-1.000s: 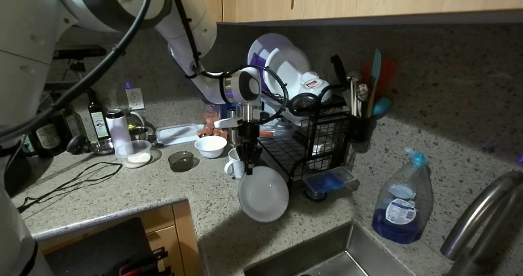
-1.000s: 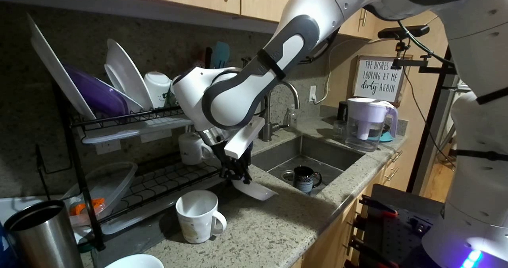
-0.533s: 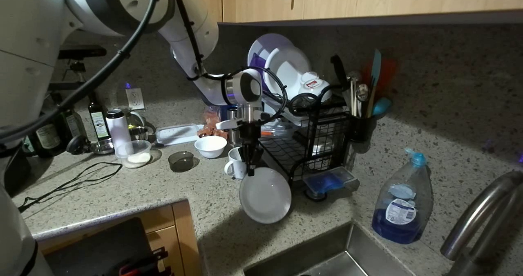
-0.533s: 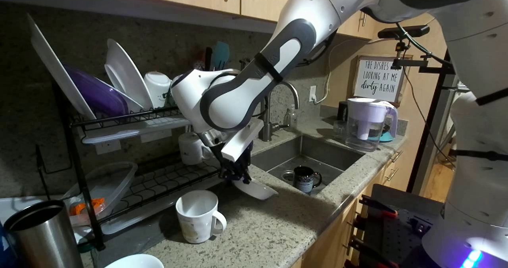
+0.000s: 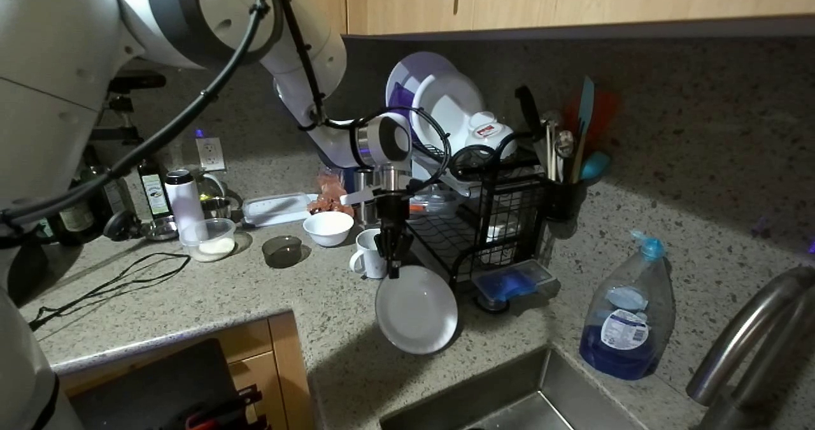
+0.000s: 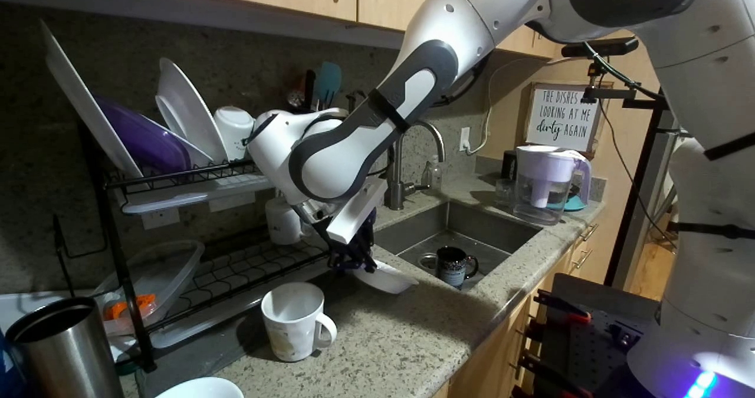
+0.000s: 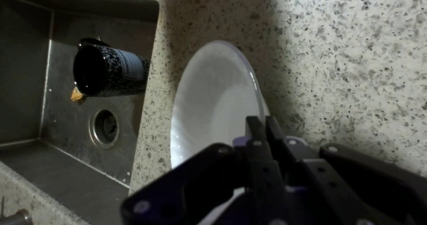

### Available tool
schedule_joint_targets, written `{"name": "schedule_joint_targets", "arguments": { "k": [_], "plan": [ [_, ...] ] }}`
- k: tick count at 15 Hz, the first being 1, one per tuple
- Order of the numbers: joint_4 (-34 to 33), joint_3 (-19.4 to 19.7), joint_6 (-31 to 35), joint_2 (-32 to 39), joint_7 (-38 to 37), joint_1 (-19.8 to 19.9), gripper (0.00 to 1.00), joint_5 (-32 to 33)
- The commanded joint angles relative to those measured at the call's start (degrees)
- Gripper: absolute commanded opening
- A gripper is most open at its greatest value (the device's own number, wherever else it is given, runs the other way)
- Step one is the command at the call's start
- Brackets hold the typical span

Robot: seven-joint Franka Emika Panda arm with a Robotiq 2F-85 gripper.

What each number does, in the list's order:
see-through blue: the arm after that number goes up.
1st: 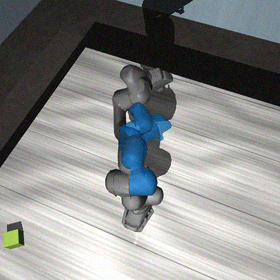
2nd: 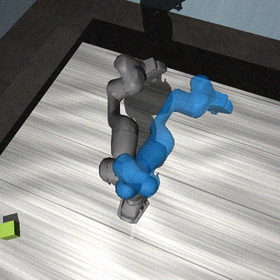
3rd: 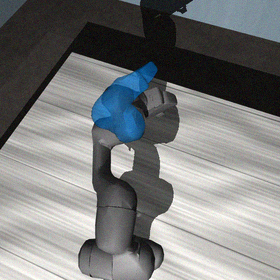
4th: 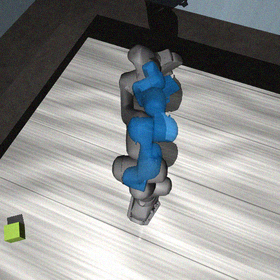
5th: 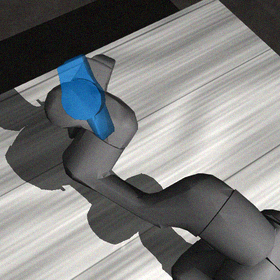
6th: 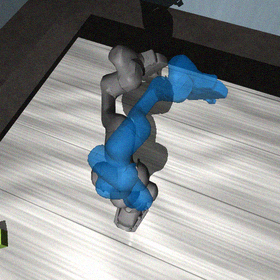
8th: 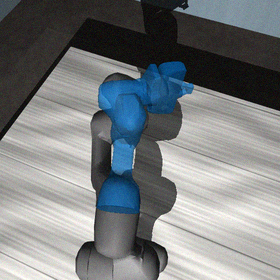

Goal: Move the bowl from the dish rack to the counter

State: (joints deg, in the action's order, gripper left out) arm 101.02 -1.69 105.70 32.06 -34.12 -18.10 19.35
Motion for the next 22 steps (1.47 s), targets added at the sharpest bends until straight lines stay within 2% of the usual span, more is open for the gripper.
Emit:
{"name": "schedule_joint_targets", "arguments": {
  "k": [1,22],
  "plan": [
    [-2.9,0.8,-3.8,1.9,-1.0,-1.2,0.05,1.3],
    [-4.1,1.1,-2.4,4.7,-3.0,-1.1,0.04,0.6]
  ]
}}
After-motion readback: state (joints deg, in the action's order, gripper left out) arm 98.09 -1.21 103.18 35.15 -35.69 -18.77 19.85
